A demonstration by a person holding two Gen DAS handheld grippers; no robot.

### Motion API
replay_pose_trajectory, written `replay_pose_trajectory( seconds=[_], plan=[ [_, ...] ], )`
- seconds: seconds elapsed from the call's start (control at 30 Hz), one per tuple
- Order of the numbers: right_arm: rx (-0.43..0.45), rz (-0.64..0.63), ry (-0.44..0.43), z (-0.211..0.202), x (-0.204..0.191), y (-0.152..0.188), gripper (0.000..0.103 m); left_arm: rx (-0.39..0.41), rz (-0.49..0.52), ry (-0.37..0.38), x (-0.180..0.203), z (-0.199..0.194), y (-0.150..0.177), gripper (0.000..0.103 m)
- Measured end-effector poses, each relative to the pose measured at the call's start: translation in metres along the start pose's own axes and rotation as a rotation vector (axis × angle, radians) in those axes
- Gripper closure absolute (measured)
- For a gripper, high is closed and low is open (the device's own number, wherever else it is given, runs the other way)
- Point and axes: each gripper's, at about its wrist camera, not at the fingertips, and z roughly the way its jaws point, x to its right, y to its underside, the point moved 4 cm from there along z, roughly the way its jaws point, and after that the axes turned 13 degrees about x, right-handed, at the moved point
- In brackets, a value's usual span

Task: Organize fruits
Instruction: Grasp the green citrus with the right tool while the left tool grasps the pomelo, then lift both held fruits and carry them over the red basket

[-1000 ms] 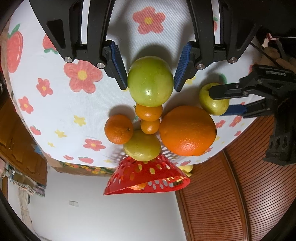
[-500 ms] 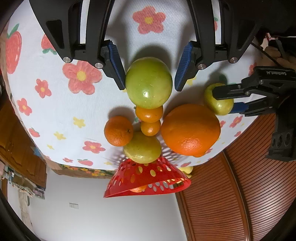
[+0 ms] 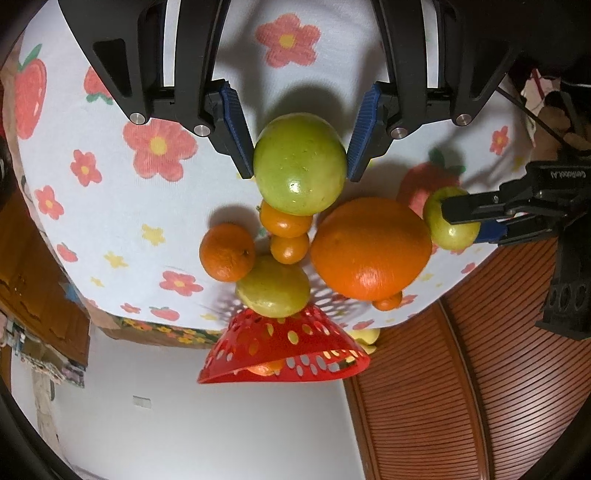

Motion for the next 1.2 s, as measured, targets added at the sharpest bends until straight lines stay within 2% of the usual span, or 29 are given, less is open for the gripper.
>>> replay_pose_trajectory(
  seconds=[0.6,1.2],
  plan=[
    [0.036,-0.039,-0.027,-0.007,-0.014,-0.022,0.051,0.051,-0.012,-0.021,-0.009,-0.012,-0.017,0.047],
    [0.088,-0.081,-0.017,-0.006,-0.007,-0.065,0.051,0.105,0.021,-0.028,-0.01,-0.003,-0.056,0.047]
  ],
)
